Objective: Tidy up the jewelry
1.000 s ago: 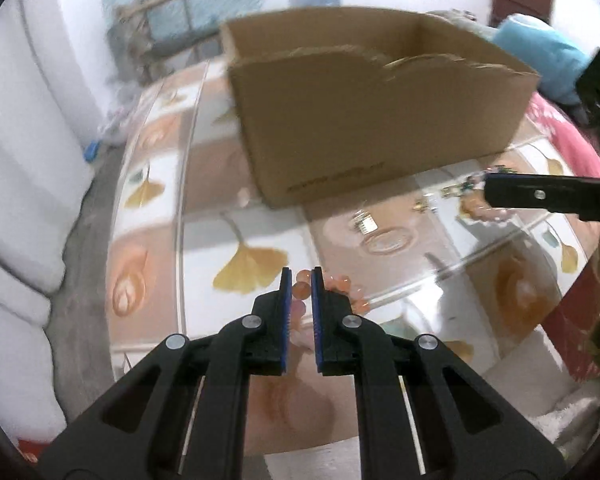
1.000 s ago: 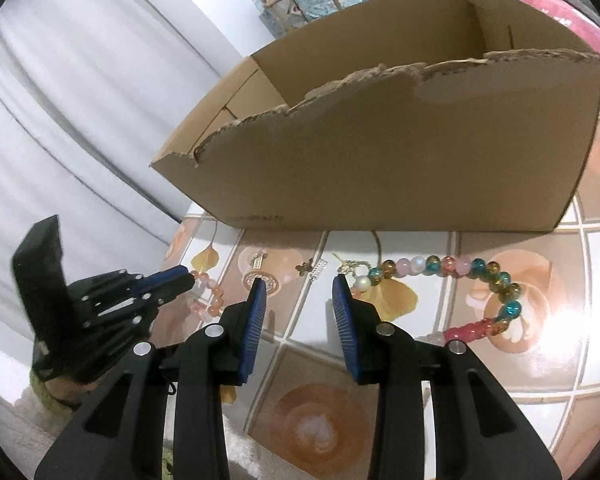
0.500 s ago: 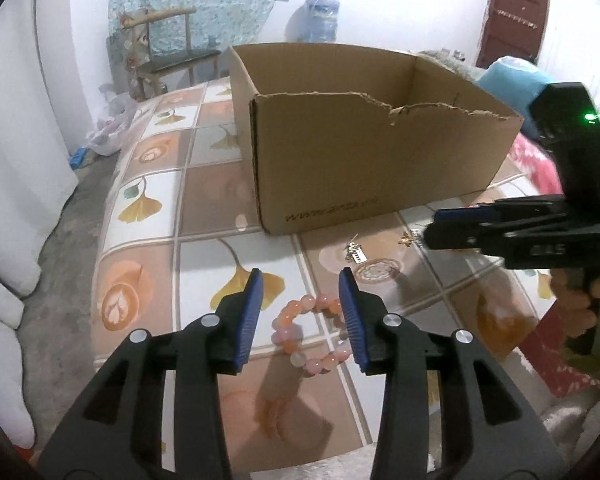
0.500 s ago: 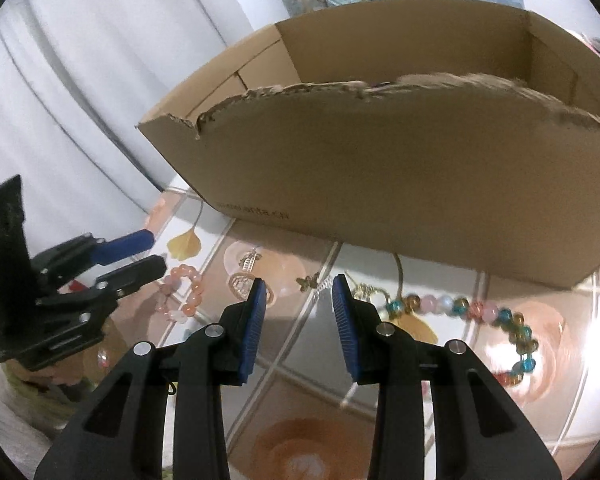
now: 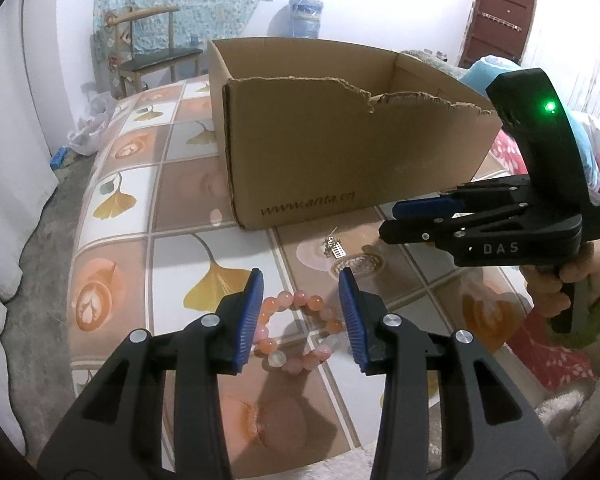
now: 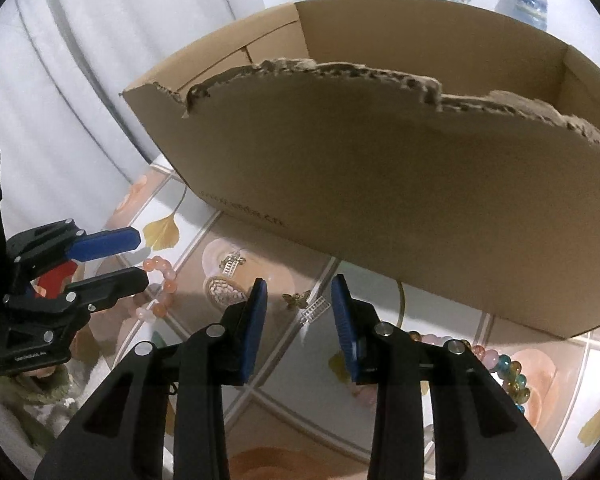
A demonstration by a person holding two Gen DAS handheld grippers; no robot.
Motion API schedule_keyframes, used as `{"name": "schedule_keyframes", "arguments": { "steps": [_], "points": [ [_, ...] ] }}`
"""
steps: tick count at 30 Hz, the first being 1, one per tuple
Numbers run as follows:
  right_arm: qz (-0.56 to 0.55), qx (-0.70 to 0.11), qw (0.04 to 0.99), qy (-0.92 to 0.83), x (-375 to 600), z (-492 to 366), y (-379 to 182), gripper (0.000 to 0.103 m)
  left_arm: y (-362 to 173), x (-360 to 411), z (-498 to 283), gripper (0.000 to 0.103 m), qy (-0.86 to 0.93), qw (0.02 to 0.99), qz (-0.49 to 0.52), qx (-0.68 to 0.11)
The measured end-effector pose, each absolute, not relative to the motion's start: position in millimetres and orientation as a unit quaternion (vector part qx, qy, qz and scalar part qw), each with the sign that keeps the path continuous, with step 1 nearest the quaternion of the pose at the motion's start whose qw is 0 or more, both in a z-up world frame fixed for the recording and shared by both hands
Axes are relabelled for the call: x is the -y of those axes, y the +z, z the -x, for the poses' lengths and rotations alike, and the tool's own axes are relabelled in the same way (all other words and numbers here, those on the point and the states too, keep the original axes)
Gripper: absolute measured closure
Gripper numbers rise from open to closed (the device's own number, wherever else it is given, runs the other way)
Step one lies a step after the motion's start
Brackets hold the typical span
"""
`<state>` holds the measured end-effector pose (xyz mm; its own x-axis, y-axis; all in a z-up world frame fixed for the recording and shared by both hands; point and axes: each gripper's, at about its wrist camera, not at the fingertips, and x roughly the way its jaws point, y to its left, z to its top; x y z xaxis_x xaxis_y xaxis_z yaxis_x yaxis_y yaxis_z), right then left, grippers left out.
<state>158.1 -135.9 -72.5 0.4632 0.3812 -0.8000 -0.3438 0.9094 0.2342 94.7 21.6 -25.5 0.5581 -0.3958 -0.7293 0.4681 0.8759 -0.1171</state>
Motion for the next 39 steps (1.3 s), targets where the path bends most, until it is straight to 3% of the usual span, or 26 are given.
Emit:
{"name": "schedule_keyframes", "arguments": {
  "steps": [6,13,32,39],
  "points": [
    [-0.007,-0.467,0.856,0.221,129.1,-158.0,-73.7,0.074,-25.1,-20.5,-94.0,0.065,-0.246,0.881,-0.046,-0.402],
    [0.019,-0.469,0.852,0.233,117.6,-150.3,-75.5,0.082,-26.5,-16.7,-91.8,0.065,-0.246,0.878,-0.047,-0.407],
    [-0.024,-0.48,0.844,0.237,127.2,-122.3,-79.2,0.083,-35.1,23.5,-119.0,0.066,-0.25,0.878,-0.055,-0.405],
    [-0.046,-0.473,0.845,0.247,144.2,-115.2,-77.1,0.083,-46.6,37.0,-132.0,0.085,-0.239,0.869,-0.079,-0.426]
  ]
}}
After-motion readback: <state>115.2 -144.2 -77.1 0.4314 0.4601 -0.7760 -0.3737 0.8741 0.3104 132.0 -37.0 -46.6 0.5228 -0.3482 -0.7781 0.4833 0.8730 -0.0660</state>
